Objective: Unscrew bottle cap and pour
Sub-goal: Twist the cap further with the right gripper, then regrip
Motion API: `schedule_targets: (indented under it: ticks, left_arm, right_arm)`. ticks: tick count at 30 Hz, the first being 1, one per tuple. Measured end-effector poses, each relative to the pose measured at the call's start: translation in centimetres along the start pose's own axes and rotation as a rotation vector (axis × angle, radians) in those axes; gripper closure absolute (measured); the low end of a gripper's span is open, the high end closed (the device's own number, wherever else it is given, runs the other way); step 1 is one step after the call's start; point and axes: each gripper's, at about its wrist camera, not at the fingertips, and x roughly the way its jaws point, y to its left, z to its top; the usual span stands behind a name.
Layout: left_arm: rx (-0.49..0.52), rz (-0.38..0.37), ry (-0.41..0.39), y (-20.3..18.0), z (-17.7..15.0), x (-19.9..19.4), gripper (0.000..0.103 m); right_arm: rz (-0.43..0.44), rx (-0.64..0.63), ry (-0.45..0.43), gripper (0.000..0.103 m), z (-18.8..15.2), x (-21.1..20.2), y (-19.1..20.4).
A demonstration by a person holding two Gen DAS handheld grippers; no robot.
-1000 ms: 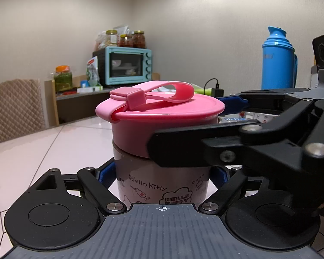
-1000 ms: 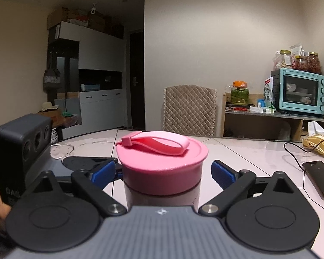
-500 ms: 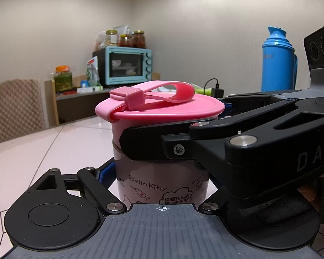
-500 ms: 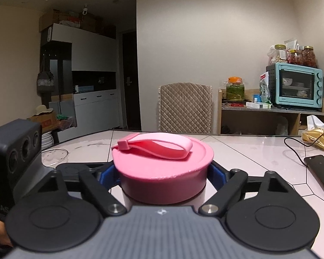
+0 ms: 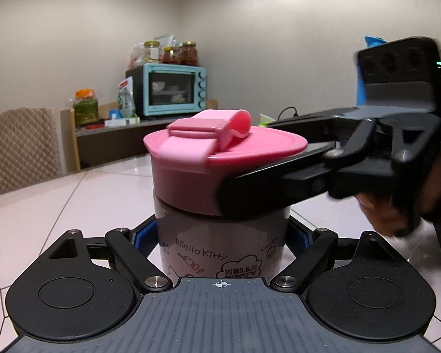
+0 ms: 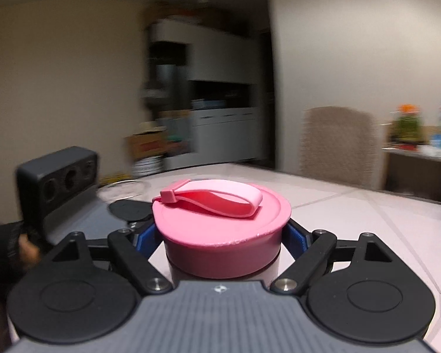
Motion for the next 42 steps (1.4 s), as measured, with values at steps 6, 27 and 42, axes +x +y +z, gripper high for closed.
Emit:
schedule_targets:
  ticks: [6,27,42]
  left_arm:
    - [-0.006,-0.003,0.0,0.1,0.0,-0.1,0.013]
    - [-0.004,-0.002,0.0,-0.3,0.0,-0.1,0.013]
    - [-0.005,-0.002,-0.001,-0.2,-0.1,-0.1,0.013]
  right_arm:
    - [0.174,-0.067,0.05,0.017,1.4,0.2,-2.3]
    - [-0.361,0.081,-0.074,0.002,-0.4,-1.6,7.1]
    - [-0.487,0.135,-0.071,0.007,-0.9,1.3,7.7]
